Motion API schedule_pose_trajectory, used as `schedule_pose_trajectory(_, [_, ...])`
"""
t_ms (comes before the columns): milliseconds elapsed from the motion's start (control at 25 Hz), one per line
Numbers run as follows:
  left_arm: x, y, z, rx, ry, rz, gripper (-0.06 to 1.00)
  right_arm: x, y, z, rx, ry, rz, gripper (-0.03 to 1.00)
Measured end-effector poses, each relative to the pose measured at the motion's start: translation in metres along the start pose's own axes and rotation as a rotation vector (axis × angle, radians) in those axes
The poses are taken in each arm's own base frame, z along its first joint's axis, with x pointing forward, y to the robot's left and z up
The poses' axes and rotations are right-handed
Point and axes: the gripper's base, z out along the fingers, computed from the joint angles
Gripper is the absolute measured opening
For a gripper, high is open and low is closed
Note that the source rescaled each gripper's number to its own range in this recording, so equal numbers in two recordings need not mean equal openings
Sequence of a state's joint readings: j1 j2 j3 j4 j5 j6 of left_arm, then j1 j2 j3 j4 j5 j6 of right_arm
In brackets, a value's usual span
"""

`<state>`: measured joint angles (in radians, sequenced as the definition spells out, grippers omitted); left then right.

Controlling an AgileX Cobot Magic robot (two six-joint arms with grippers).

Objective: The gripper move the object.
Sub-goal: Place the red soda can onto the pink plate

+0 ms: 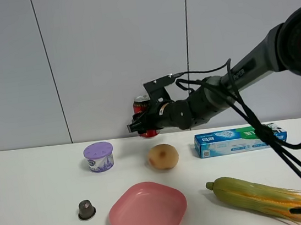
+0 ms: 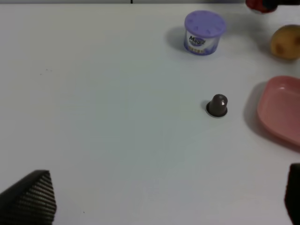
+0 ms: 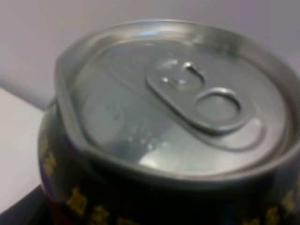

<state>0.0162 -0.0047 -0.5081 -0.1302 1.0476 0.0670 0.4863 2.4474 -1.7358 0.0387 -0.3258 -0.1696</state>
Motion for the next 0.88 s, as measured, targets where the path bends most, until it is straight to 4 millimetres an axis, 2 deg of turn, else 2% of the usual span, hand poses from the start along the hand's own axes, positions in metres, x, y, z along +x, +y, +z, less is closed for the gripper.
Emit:
schedule_pose_trajectory(120, [0.000,0.000,0.000,0.000,0.000,0.000,1.00,-0.019,0.000,-0.008,-0.009,0.017,-0.003,0.01])
schedule_pose_trajectory(240, [0.000,0.000,0.000,0.000,0.000,0.000,1.00,-0.038,0.008,-0.018,-0.037,0.052,-0.013,0.01])
schedule_pose_trajectory(640, [0.000,0.000,0.000,0.000,0.000,0.000,1.00,-0.084,0.067,-0.060,-0.188,0.237,-0.078,0.01])
schedule_pose_trajectory(880, [0.000,0.000,0.000,0.000,0.000,0.000,1.00,-0.103,0.091,-0.089,-0.259,0.351,-0.109,0.01])
